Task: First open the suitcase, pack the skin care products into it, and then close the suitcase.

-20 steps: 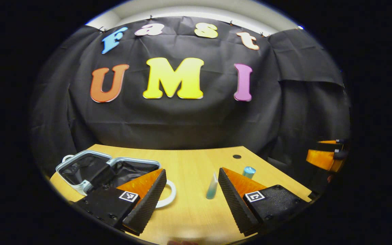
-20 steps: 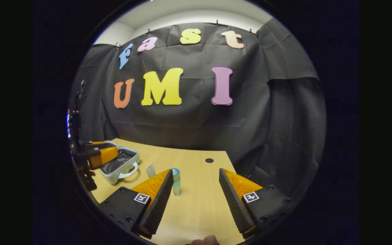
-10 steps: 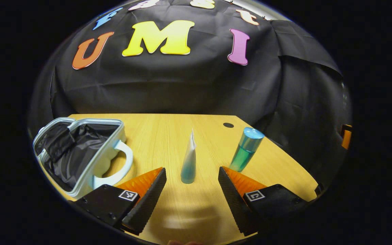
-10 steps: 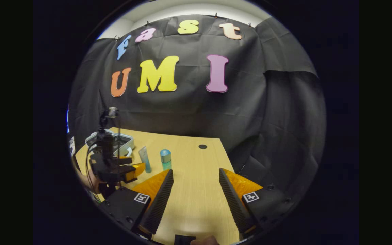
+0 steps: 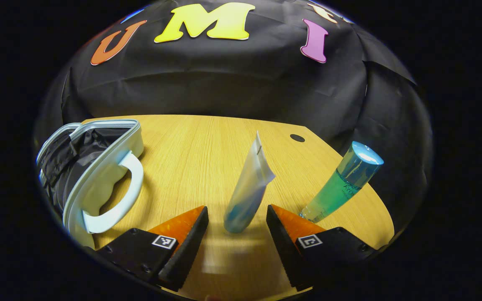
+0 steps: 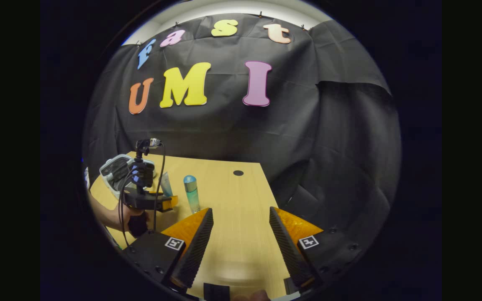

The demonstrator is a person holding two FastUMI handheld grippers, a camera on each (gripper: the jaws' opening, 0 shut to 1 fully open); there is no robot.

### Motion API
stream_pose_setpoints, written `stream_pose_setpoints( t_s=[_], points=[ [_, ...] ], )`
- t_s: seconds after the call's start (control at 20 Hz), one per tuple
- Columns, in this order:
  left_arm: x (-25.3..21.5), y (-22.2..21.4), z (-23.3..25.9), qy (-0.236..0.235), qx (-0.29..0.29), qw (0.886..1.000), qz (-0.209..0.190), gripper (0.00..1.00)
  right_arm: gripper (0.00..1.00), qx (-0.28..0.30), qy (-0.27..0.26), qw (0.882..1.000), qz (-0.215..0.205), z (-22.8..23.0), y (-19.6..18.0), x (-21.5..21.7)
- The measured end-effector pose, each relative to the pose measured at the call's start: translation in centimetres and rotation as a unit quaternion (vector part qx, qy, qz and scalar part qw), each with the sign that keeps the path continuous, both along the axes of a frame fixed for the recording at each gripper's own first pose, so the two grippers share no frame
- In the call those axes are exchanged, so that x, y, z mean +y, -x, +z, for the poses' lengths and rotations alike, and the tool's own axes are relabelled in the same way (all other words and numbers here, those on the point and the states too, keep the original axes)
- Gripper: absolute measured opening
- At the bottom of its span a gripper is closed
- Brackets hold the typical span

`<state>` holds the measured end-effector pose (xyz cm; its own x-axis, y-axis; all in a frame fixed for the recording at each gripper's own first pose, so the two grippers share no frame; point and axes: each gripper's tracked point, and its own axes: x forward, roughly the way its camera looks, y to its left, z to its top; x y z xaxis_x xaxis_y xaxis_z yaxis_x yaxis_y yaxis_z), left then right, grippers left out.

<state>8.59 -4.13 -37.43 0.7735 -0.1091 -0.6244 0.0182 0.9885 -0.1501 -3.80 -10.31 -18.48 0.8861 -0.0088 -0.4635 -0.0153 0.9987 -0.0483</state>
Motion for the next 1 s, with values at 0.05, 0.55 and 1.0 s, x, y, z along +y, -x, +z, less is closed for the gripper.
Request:
stream_pose_setpoints(
  t_s=[0.05,0.55,1.0],
  points=[
    [-0.1,-0.1,-0.1,0.001,0.004,1.0,-0.002,0.86,0.8,0.002,0.0,1.0,-0.003,-0.2,0.0,-0.1],
    [1.4,1.0,4.2,-0.035,-0.02,0.999,-0.027,0.39,0.81,0.016,-0.022,0.999,0.038,-3.1,-2.0,4.0],
    [5.2,10.6,12.4,-0.012,-0.017,1.0,-0.002,0.39,0.81,0.098,-0.076,0.988,0.096,-13.0,-6.8,13.2]
  ],
)
